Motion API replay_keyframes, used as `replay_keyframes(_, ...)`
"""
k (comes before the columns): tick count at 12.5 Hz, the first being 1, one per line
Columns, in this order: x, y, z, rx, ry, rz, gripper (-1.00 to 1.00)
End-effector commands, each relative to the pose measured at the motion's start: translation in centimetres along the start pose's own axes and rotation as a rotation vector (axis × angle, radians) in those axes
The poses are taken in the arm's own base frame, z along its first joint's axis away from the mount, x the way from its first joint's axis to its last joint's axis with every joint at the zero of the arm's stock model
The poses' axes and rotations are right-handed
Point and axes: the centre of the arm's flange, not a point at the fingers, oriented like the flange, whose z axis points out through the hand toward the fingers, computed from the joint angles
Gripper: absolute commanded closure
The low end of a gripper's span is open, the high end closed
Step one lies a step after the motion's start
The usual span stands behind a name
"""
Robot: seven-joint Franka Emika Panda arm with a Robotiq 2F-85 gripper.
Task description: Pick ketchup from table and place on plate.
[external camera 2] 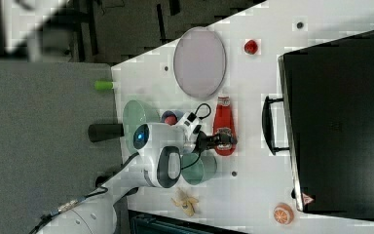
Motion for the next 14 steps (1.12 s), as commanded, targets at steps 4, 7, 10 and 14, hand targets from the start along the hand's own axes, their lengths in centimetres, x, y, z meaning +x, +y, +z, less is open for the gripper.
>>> replay_keyframes(4, 0.8, 0.5, -5.4, -0.017, 0.050, -0.023, -0.32)
replay_keyframes(7, 1.4, 0.1, -11.5, -0.018, 0.037, -0.004, -0.32)
replay_keyframes(10, 3.1, -0.6, -16.8, -0.011, -0.014, 0.004, -0.32)
replay_keyframes(14, 7.3, -0.8, -21.7, -0.011, 0.029, 0.003, -0.32)
